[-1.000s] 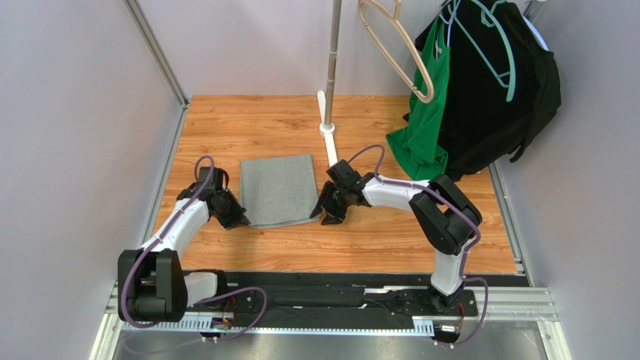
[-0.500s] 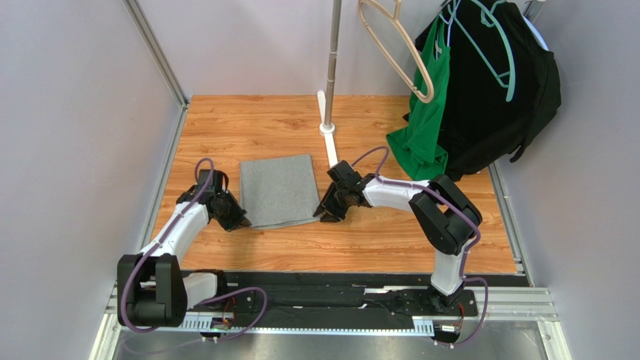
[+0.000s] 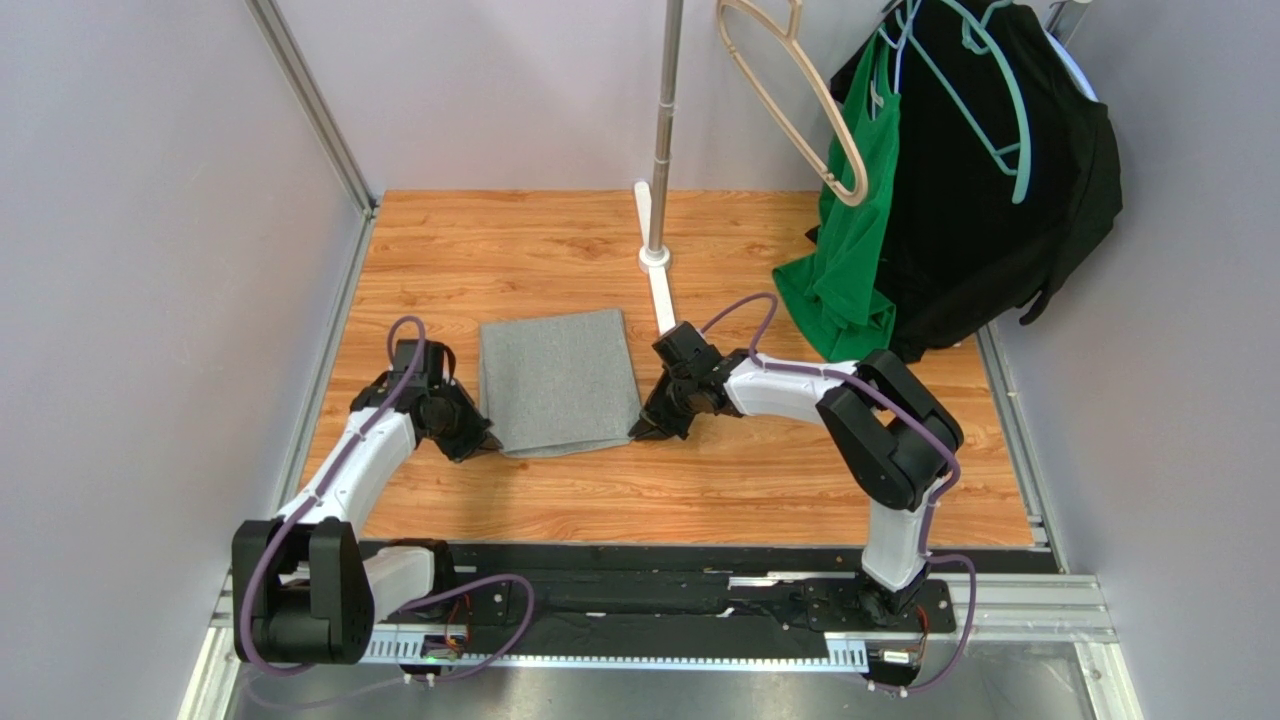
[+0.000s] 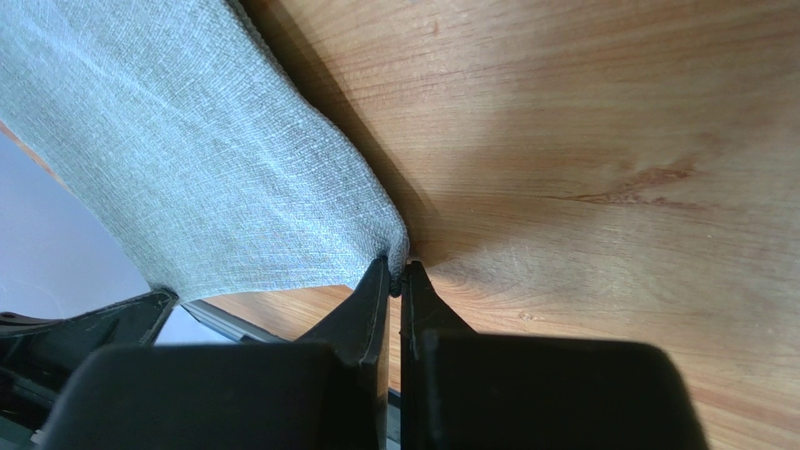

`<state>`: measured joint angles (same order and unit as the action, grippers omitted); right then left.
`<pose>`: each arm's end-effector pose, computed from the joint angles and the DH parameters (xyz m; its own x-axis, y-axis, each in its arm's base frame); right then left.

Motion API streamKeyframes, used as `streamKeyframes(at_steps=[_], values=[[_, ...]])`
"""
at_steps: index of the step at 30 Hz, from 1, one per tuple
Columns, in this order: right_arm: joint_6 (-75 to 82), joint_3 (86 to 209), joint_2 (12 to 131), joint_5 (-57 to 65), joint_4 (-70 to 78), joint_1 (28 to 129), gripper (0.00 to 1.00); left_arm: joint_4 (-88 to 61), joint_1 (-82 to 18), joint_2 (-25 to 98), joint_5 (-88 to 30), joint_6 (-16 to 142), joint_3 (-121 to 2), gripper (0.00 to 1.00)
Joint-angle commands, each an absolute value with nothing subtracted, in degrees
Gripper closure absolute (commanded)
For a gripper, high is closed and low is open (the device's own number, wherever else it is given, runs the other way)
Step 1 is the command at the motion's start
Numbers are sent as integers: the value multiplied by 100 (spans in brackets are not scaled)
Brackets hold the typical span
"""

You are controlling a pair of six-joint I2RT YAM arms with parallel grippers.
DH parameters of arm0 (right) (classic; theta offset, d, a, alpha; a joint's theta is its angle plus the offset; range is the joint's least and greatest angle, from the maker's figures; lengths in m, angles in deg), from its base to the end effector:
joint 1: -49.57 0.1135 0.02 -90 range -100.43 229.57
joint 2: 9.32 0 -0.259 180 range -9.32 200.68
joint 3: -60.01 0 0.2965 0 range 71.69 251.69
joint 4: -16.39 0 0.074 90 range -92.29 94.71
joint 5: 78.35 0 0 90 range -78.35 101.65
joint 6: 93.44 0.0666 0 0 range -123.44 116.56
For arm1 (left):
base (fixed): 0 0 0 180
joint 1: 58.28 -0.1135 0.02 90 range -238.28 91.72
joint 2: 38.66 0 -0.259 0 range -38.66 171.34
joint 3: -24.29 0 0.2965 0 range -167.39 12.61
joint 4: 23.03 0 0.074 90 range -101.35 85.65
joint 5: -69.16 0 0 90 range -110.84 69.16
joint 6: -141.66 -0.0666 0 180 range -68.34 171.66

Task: Fold the napkin into a case and place the utensils inside
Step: Pick up the square-folded napkin from the center of the board, then fold the square-folded napkin at the center of the board.

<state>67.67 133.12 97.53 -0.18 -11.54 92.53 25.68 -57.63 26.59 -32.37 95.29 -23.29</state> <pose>0.2891 0.2878 0.0742 -0.9070 0.4208 0.0171 0.3705 0.7780 0.5074 0.2497 -0.0161 0.1311 -0.7261 -0.6679 -0.1636 -0.5661 0.7157 -0.4090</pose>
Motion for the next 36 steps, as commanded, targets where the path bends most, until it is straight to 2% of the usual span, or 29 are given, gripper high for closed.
streamKeyframes(at_steps=[1,8,13,17,21,24,29,36], values=[[6223,13303,9563,287,-1146,9281,100,2635,-5793,2489,-3192,9455,-2447,100],[5124,13768,9079,427,-1313,9281,100,2995,-5793,2391,-3139,9323,-3176,100],[4509,14655,9455,235,-1348,9063,100,3066,-5994,2795,-3182,9270,-4106,100],[4035,15736,10044,-12,-1200,8737,100,2935,-6275,3672,-3323,9191,-4977,100],[3603,17315,10879,-65,-1137,8500,100,2495,-6425,4640,-3597,8972,-5909,100],[3646,18300,11547,-495,-1120,8324,100,1960,-6522,5413,-4313,8928,-6594,100],[3628,19305,12268,-688,-979,8157,100,1431,-6540,6563,-4747,8735,-7912,100],[3787,19754,12612,-917,-610,8033,100,1229,-6628,7366,-4959,8365,-9153,100]])
